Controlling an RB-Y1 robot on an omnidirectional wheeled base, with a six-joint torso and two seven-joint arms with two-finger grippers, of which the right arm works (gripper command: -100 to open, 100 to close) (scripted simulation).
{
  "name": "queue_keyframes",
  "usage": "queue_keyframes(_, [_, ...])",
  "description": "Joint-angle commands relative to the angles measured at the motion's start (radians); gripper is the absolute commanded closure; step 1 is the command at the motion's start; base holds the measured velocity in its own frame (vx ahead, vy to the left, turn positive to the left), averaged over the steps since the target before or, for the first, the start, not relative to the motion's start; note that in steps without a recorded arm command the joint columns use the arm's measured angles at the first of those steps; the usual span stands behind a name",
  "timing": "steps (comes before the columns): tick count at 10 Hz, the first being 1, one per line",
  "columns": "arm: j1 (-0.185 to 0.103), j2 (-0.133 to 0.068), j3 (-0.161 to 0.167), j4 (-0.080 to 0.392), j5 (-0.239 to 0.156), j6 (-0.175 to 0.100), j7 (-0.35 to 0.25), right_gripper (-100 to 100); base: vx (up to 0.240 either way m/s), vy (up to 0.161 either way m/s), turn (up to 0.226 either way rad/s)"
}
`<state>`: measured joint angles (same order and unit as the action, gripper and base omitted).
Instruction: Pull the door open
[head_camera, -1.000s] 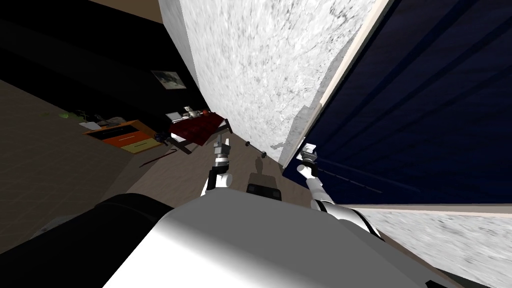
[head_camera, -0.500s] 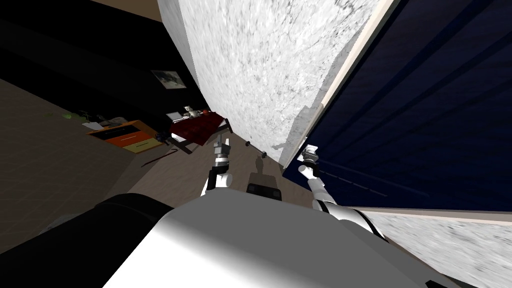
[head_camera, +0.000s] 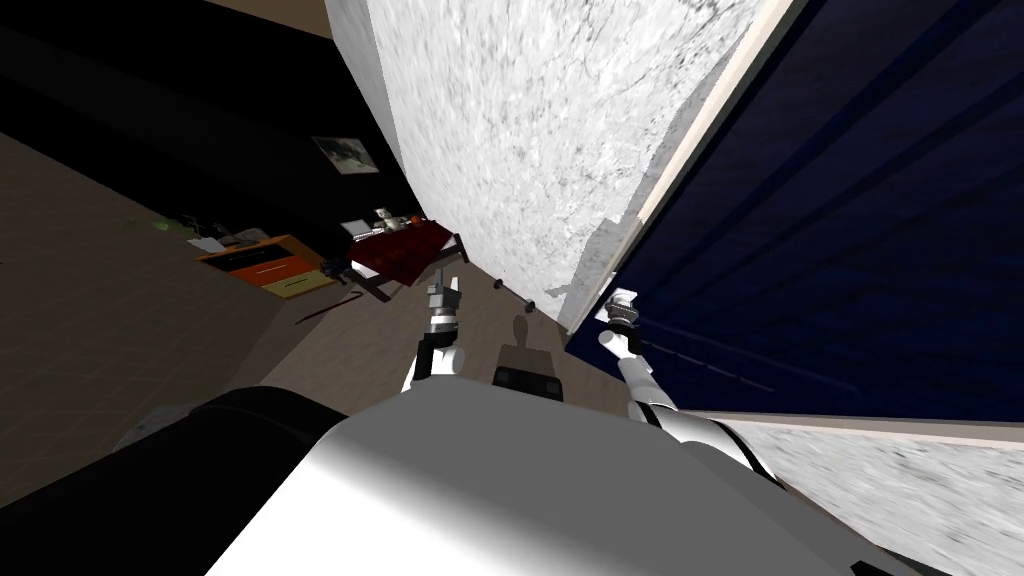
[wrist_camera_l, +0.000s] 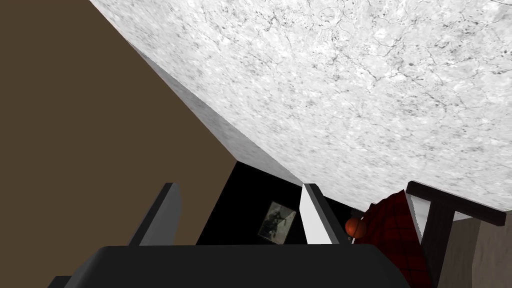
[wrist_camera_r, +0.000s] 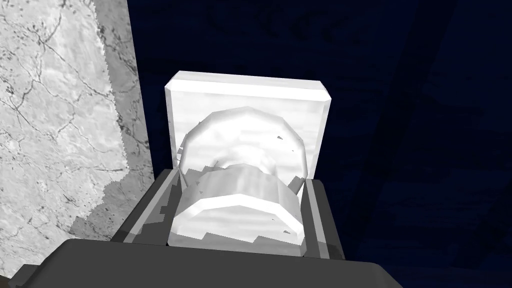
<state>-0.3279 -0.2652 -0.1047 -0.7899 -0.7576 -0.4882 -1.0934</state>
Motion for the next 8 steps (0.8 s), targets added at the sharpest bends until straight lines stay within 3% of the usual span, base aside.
queue_keyframes(1, [0.01, -0.006, 0.025, -0.004, 0.003, 0.007, -0.027, 100, -0.25, -0.075, 0.165])
queue_keyframes(8, [0.048, -0.065, 0.113, -0.047, 0.015, 0.028, -0.137, 100, -0.21, -0.07, 0.164])
